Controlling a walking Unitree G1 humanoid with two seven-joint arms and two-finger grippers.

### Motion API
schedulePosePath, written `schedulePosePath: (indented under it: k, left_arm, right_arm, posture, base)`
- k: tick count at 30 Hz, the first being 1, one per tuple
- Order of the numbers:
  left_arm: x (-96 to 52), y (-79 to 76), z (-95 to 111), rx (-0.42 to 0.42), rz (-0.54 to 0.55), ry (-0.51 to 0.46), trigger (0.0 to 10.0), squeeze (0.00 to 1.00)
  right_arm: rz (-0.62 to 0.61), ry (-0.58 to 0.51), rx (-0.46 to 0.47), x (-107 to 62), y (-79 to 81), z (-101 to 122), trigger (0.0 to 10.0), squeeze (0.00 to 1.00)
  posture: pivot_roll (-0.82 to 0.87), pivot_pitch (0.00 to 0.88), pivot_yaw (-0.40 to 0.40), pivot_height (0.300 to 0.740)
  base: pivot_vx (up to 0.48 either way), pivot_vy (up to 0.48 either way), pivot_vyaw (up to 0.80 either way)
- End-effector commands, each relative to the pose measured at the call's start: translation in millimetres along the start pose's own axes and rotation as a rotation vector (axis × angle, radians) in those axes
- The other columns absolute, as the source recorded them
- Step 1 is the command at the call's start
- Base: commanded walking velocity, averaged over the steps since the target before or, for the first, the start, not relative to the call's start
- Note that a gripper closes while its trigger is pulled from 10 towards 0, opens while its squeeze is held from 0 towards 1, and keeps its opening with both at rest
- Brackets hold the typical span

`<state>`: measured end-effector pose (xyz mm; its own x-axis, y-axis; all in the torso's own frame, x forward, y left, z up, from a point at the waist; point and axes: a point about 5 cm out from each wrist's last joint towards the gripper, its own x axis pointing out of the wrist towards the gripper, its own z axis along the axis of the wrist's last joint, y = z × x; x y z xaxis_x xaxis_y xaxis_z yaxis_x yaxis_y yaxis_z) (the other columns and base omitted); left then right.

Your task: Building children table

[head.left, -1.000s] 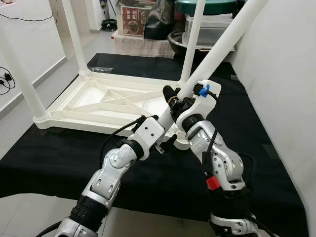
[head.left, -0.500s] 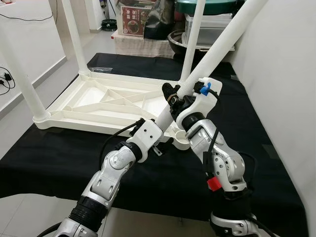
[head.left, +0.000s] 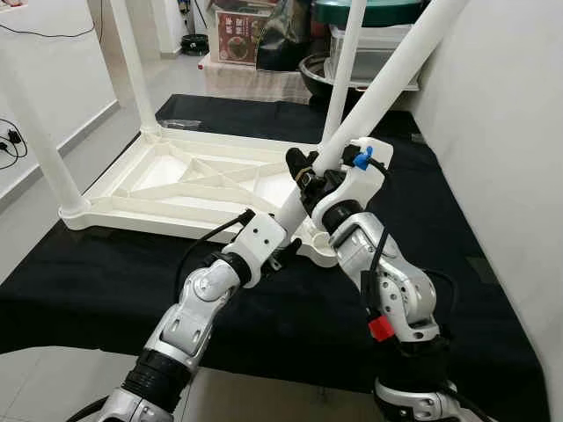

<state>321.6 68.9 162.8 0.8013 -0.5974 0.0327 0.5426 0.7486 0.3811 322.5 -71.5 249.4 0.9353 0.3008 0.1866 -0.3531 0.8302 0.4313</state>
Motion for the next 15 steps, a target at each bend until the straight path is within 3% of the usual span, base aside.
schedulePosePath:
  k: [1,2,4,5,10,11,12,15]
  left_arm:
    - [-2.0,-6.9,-12.3,-0.012,-0.029,0.054,0.0,0.0]
    - [-2.7,-5.7,-13.5,-0.013,-0.026,0.066,10.0,0.0]
    - [-3.5,-4.5,-13.7,-0.016,-0.024,0.068,10.0,0.0]
    - [-4.7,-3.4,-13.6,-0.021,-0.021,0.068,10.0,0.0]
    - [-12.2,-3.0,-11.5,-0.057,-0.048,0.046,10.0,0.0]
    - [-16.9,-3.6,-10.6,-0.068,-0.069,0.037,10.0,0.0]
    - [-22.5,-4.4,-9.9,-0.075,-0.094,0.028,10.0,0.0]
    - [-33.0,-6.0,-9.6,-0.085,-0.137,0.024,10.0,0.0]
  right_arm:
    - [0.018,-0.016,0.02,-0.9,7.4,-0.1,10.0,0.0]
    - [0.011,-0.023,-0.006,-0.9,4.2,-0.5,10.0,0.45]
    - [0.011,-0.03,-0.03,-1.1,2.0,-0.9,10.0,0.45]
    - [0.02,-0.034,-0.056,-1.3,0.2,-1.5,10.0,1.0]
    - [0.057,-0.032,-0.106,-1.8,-4.4,-3.1,10.0,1.0]
    - [0.073,-0.018,-0.114,-2.0,-8.1,-4.4,10.0,0.16]
    - [0.101,-0.022,-0.11,-3.0,-12.2,-3.8,10.0,0.0]
    - [0.198,0.006,-0.073,-5.7,-17.8,-4.8,10.0,0.0]
  posture:
    - [0.07,0.0,-0.057,0.74]
    - [0.07,0.0,-0.058,0.74]
    - [0.07,0.0,-0.057,0.74]
    - [0.07,0.0,-0.057,0.74]
    - [0.08,0.0,-0.057,0.74]
    - [0.08,0.0,-0.057,0.74]
    - [0.08,0.0,-0.056,0.74]
    - [0.09,0.0,-0.058,0.74]
  base:
    - [0.0,0.0,0.0]
    - [0.0,0.0,0.0]
    - [0.0,0.0,0.0]
    - [0.0,0.0,0.0]
    - [0.0,0.0,0.0]
    - [0.0,0.0,0.0]
    - [0.0,0.0,0.0]
    - [0.0,0.0,0.0]
